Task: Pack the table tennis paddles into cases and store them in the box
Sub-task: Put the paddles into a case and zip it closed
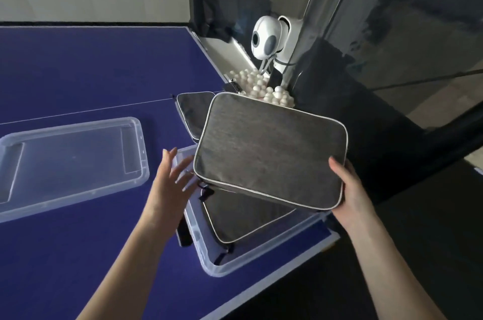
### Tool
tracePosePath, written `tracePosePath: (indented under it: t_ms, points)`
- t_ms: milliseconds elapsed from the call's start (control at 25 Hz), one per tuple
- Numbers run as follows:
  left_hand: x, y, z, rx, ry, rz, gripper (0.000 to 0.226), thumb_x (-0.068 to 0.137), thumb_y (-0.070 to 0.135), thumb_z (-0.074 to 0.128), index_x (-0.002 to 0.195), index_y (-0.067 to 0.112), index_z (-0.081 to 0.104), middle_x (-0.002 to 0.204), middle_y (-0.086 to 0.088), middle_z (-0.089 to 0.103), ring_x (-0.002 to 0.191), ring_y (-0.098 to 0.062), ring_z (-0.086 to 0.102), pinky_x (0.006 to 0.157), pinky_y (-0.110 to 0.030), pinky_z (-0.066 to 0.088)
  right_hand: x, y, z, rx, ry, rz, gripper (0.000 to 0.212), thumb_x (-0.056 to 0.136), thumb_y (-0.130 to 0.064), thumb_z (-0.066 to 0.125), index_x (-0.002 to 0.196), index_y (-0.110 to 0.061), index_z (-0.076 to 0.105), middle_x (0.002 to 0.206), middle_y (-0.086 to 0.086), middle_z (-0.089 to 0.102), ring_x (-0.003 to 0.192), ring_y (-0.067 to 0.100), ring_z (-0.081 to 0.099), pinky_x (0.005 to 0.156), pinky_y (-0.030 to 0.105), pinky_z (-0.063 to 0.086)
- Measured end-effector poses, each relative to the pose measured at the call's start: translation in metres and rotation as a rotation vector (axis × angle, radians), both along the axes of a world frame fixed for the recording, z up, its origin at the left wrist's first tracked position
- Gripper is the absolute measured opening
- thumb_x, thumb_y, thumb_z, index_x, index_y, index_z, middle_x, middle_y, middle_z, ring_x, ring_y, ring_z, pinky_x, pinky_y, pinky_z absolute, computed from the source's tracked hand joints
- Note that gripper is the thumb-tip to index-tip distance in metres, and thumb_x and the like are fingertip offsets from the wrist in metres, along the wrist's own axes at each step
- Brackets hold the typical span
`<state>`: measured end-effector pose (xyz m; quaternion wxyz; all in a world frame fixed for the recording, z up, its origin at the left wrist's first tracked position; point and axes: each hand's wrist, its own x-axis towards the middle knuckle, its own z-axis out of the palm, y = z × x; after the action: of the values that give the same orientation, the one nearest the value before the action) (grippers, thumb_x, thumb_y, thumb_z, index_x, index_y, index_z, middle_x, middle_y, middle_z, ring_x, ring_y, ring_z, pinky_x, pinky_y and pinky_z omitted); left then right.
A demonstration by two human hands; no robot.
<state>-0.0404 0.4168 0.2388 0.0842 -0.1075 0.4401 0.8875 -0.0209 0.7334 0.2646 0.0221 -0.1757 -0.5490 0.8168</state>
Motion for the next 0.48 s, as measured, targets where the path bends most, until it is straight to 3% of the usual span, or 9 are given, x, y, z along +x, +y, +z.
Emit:
tracePosePath:
  t_ms: [80,160,280,360,480]
  points:
    - [-0.012,-0.001,0.004,-0.209,0.006,-0.086,0.048,0.09,0.044,0.054,0.134,0.027,0.049,0.121,0.001,0.066,0.104,-0.015,0.065,0.084,-0.029,0.05,-0.021,0.021,-0.002,0.05,-0.041,0.093,0.056,0.064,-0.037,0.08,0.118,-0.029,0.065,0.118,0.004,0.069,0.105,0.023,0.068,0.069,0.036,0.058]
    - [-0.016,0.019,0.0,-0.404,0.0,-0.14,0.045,0.088,0.02,0.065,0.131,0.022,0.052,0.115,-0.001,0.066,0.093,-0.014,0.067,0.07,-0.018,0.054,-0.044,0.033,-0.009,0.092,-0.089,0.151,0.049,0.069,-0.033,0.076,0.116,-0.028,0.066,0.116,0.005,0.07,0.103,0.022,0.068,0.068,0.035,0.058]
    - [-0.01,0.053,-0.024,-0.464,-0.12,-0.032,0.056,0.079,-0.005,0.071,0.125,0.017,0.05,0.104,0.003,0.06,0.082,-0.008,0.062,0.057,-0.014,0.053,-0.075,0.043,-0.026,0.239,-0.192,0.221,0.053,0.064,-0.038,0.078,0.114,-0.029,0.063,0.111,0.002,0.072,0.097,0.018,0.07,0.067,0.032,0.057]
    - [-0.004,0.068,-0.047,-0.48,-0.225,0.011,0.059,0.076,-0.008,0.073,0.122,0.019,0.048,0.1,0.007,0.06,0.084,-0.011,0.063,0.065,-0.026,0.057,-0.09,0.048,-0.044,0.299,-0.237,0.266,0.058,0.063,-0.036,0.079,0.117,-0.025,0.06,0.11,0.003,0.071,0.097,0.018,0.07,0.068,0.03,0.056]
    - [-0.002,0.083,-0.076,-0.587,-0.372,0.09,0.061,0.072,-0.011,0.074,0.121,0.015,0.048,0.105,-0.008,0.063,0.098,-0.032,0.062,0.088,-0.052,0.053,-0.107,0.048,-0.075,0.422,-0.306,0.416,0.047,0.067,-0.024,0.082,0.109,-0.022,0.06,0.104,0.0,0.071,0.091,0.013,0.07,0.065,0.023,0.055]
